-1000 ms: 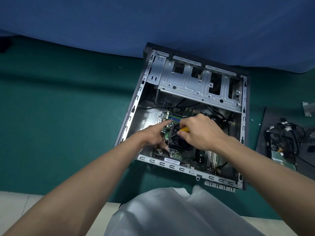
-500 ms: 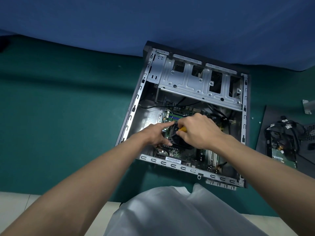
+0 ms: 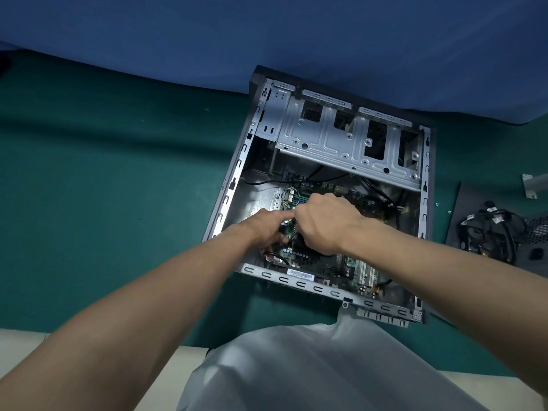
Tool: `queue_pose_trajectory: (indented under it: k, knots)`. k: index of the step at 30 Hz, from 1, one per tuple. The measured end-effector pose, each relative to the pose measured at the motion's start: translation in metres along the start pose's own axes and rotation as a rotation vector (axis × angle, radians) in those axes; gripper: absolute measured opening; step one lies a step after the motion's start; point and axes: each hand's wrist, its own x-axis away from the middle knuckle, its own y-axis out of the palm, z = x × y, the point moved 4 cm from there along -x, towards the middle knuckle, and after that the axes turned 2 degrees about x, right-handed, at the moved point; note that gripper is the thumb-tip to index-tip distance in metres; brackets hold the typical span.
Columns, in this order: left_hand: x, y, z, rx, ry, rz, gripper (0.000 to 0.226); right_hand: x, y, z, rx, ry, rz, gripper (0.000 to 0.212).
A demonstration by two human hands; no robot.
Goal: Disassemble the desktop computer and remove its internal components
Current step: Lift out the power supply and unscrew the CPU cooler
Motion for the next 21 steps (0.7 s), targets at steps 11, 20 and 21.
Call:
queue_pose_trajectory:
  k: [11,20,21]
  knots:
    - [0.000,0.005,0.000,0.065,-0.074,0.008,0.030,-0.004,0.001,0.000,-0.029,-0.021,0.032,0.028]
    - [0.010,-0.002,0.011,0.061,-0.069,-0.076,0.087,-0.019,-0.002,0.006,-0.179,0.221,-0.099,0.030]
    - [0.011,-0.002,0.011,0.059,-0.062,-0.075,0.085,-0.016,-0.003,0.002,-0.100,0.144,-0.068,0.031]
